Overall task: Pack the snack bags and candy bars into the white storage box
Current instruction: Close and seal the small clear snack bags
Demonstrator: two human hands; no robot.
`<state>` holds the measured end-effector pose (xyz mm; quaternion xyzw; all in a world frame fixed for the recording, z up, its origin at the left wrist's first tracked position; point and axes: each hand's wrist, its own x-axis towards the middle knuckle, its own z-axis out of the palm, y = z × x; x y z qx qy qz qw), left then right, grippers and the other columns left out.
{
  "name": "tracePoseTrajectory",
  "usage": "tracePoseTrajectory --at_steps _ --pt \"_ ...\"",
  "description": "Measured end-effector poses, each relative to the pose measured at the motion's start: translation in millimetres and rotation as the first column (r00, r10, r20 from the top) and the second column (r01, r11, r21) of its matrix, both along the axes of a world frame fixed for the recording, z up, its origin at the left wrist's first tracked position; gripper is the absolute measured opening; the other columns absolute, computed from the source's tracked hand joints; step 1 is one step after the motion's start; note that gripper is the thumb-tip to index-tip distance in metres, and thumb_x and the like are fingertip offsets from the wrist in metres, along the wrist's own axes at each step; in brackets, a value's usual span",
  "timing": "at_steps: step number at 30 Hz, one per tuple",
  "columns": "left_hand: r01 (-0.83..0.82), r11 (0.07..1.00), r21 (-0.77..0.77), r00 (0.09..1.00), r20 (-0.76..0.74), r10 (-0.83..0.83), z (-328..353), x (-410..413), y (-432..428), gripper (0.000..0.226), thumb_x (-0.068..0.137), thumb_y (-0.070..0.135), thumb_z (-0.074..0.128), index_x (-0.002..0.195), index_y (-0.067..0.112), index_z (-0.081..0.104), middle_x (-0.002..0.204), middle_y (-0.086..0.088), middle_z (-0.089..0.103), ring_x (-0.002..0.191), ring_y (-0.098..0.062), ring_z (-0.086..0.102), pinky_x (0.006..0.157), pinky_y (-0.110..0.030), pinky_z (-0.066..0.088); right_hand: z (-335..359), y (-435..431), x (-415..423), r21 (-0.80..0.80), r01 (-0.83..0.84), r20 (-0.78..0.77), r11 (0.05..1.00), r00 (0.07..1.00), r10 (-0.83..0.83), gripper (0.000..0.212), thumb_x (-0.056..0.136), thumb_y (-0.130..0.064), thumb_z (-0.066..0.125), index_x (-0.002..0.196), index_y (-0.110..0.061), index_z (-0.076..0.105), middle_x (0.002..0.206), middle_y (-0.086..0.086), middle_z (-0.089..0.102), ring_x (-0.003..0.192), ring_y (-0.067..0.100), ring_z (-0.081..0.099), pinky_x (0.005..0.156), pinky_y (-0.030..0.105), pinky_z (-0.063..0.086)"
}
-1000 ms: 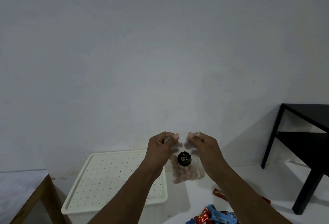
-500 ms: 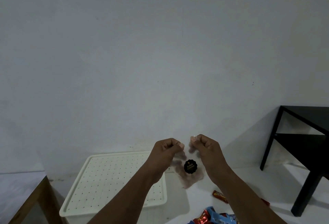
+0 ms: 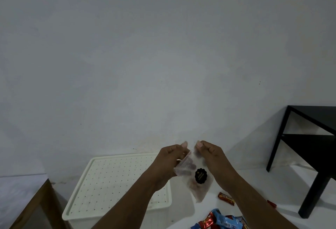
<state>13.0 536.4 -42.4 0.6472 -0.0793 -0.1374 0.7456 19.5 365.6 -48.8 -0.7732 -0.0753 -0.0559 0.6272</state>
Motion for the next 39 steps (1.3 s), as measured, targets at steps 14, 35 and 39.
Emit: tracePoseTrajectory --at_steps 14,35,39 --pt "-0.151 0.964 0.22 0.974 0.201 0.107 -22 8 -14 0.027 0.098 0.021 0.057 0.082 0.004 0.069 0.082 -0.014 0.072 0.073 -0.021 0.068 0.068 -0.028 0.056 -6 3 5 -0.048 0.073 -0.013 0.996 0.997 -0.073 0.008 0.092 -0.027 0.066 0.095 -0.021 0.069 0.065 0.002 0.07 0.058 0.013 0.062 0.055 0.022 0.05" --pt "-0.03 0.762 0.647 0.967 0.211 -0.141 -141 50 -97 0.033 0.093 0.02 0.06 0.122 0.034 0.067 0.134 0.013 0.058 0.121 -0.006 0.054 0.104 -0.026 0.047 -87 -94 74 0.344 0.383 -0.436 0.858 0.874 -0.215 0.02 0.092 0.0 0.055 0.107 -0.011 0.065 0.079 0.014 0.067 0.072 0.023 0.061 0.065 0.034 0.052" --pt "-0.186 0.819 0.543 0.98 0.166 0.113 -163 87 -132 0.026 0.089 0.011 0.065 0.108 0.027 0.074 0.115 0.012 0.071 0.098 -0.008 0.069 0.089 -0.027 0.057 -118 -136 97 0.178 0.341 -0.379 0.923 0.889 -0.256 0.019 0.091 -0.02 0.066 0.105 -0.023 0.054 0.102 0.004 0.063 0.094 0.018 0.058 0.074 0.03 0.044"
